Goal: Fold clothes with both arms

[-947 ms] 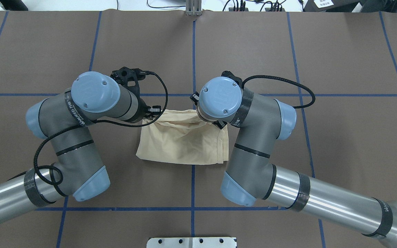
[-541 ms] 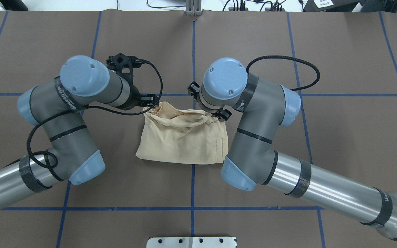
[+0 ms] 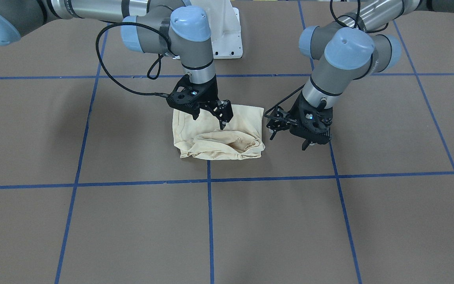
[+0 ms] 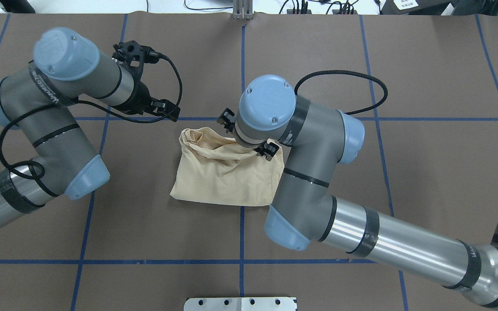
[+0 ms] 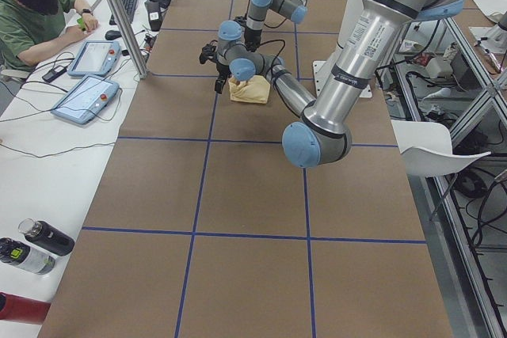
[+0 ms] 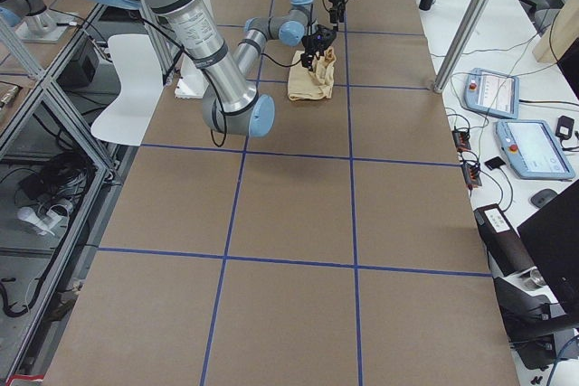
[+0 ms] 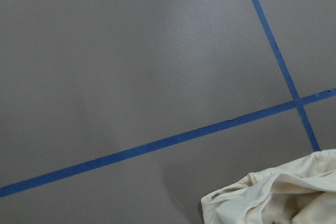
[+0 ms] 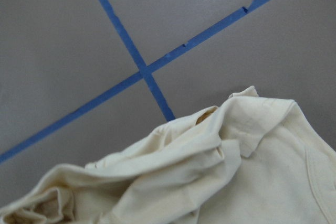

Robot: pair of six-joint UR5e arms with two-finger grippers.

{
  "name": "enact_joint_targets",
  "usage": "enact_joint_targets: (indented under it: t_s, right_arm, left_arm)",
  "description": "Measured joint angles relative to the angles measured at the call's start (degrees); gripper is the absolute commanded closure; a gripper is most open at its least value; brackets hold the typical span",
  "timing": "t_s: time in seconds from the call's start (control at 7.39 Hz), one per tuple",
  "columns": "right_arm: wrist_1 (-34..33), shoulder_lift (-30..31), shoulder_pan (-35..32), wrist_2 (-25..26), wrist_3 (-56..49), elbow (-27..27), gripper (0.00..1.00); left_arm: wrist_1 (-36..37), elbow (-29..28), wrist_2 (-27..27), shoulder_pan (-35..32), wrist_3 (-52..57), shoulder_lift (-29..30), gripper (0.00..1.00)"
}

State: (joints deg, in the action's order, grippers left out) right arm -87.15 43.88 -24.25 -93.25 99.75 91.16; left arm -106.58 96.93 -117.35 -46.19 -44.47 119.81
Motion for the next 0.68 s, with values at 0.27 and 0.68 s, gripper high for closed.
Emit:
enact_joint_targets:
  t_s: [0.27, 0.68]
  right_arm:
    - [-1.82, -1.78, 3.97, 6.52, -10.61, -3.53, 0.00]
    - [-1.93, -7.52, 3.57, 9.60, -21.76, -13.20, 0.00]
  left_arm:
    - [0.03, -0.02, -4.05, -2.28, 2.90, -0.77, 0.00]
    - [-0.11, 0.01, -5.46, -2.73, 3.57, -1.21, 0.00]
